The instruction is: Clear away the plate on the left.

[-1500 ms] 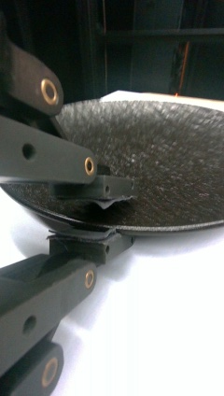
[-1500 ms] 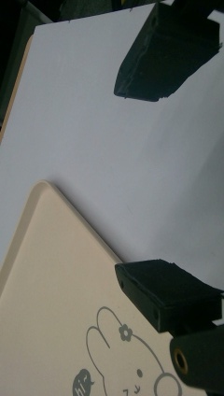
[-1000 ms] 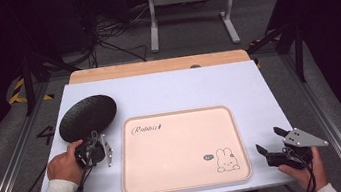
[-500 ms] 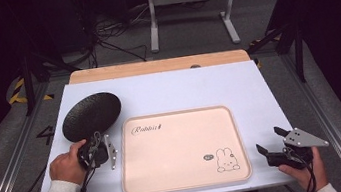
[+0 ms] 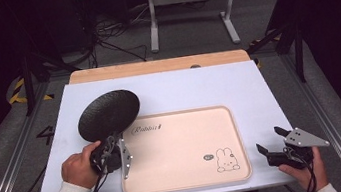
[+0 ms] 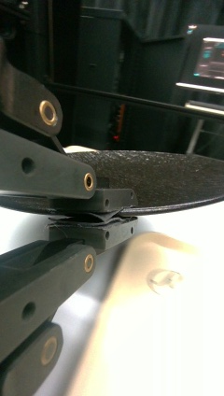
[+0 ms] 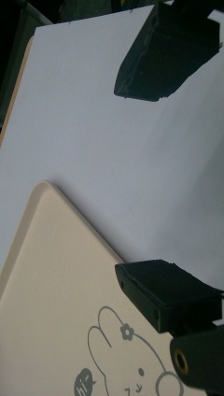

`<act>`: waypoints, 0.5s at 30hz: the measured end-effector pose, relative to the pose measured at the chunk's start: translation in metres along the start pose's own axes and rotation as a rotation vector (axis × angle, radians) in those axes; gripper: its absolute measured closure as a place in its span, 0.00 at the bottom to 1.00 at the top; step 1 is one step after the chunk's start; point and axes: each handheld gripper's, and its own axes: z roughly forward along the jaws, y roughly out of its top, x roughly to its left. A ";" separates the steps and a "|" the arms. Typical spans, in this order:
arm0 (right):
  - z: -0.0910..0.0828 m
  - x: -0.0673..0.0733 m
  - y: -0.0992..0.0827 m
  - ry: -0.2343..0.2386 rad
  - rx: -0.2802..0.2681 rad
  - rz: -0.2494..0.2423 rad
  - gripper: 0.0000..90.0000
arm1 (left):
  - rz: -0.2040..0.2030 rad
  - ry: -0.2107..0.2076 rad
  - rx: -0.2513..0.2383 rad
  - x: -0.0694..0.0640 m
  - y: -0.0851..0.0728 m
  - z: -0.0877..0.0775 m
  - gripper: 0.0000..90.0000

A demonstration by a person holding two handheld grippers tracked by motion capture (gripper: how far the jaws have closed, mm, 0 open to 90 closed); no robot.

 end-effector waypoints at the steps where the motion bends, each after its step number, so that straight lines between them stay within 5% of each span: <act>1: 0.000 0.000 0.000 0.000 -0.001 0.001 0.15 | 0.005 0.002 -0.013 0.000 0.003 -0.001 0.96; 15: -0.001 -0.001 -0.001 -0.004 -0.002 0.002 0.15 | 0.091 -0.050 -0.114 -0.017 0.048 -0.011 0.96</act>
